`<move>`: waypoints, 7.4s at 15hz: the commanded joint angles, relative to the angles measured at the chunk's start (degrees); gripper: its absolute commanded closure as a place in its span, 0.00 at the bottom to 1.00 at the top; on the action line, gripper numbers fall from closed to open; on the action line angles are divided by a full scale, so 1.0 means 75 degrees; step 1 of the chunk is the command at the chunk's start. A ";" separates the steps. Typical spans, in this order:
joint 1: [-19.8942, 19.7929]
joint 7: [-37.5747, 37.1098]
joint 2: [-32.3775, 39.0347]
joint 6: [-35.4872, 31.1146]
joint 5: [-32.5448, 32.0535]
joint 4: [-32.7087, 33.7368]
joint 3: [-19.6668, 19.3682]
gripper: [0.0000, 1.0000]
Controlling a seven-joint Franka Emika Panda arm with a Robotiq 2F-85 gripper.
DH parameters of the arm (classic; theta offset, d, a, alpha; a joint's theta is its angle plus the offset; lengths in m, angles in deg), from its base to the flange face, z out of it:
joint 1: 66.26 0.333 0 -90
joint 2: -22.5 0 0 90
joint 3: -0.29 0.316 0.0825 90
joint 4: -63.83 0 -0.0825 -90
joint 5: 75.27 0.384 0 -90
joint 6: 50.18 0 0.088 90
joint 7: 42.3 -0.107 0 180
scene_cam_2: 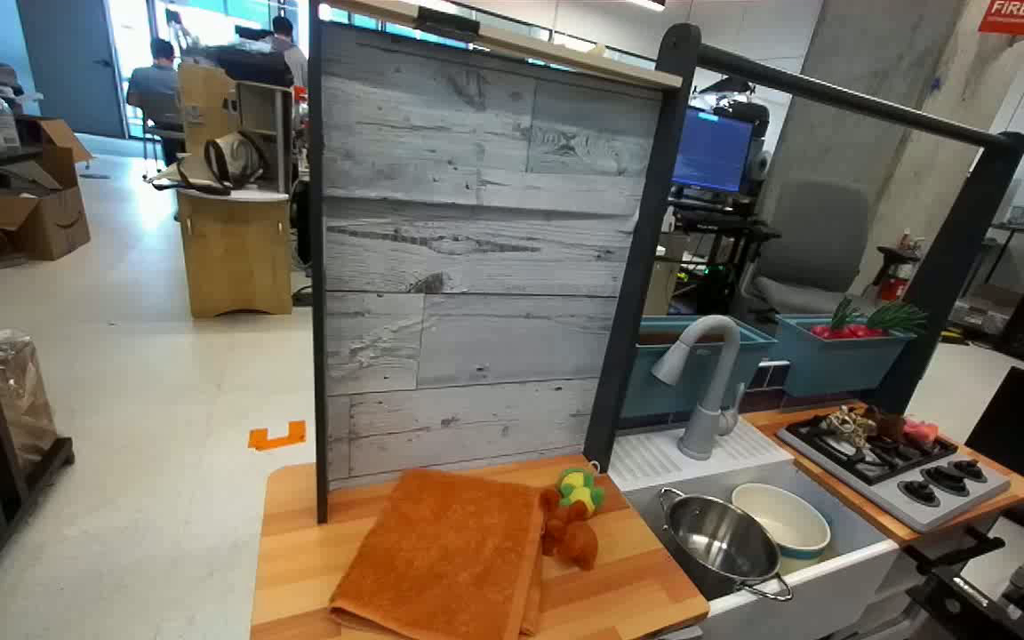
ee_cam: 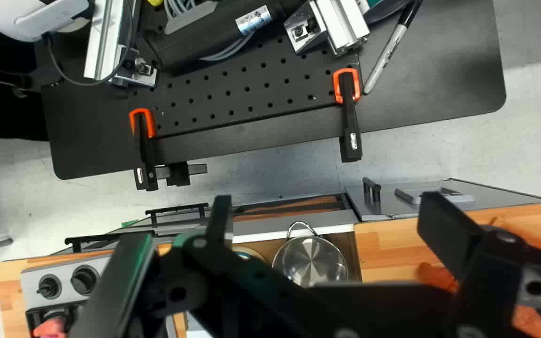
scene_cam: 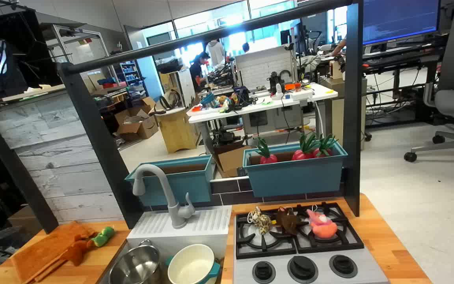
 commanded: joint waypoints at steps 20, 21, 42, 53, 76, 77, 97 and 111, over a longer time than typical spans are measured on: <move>0.0677 -0.0906 0.3192 -0.3346 0.0301 0.1449 -0.0700 0.00; 0.0814 -0.1347 0.3694 -0.3460 -0.0001 0.1742 -0.0776 0.00; 0.2656 -0.3261 0.8734 -0.5876 -0.0652 0.4855 -0.2490 0.00; 0.3266 -0.2734 0.9139 -0.7086 -0.0439 0.5083 -0.2502 0.00; 0.2405 -0.1161 0.9385 -0.5443 0.1158 0.5924 -0.1713 0.95; 0.2475 -0.1378 0.9170 -0.4952 0.1145 0.5807 -0.1841 1.00; 0.2374 -0.6433 0.9821 -0.3611 -0.0200 0.6056 -0.3812 0.99; 0.3331 -0.5852 0.7616 -0.6439 -0.1340 0.3441 -0.3445 0.00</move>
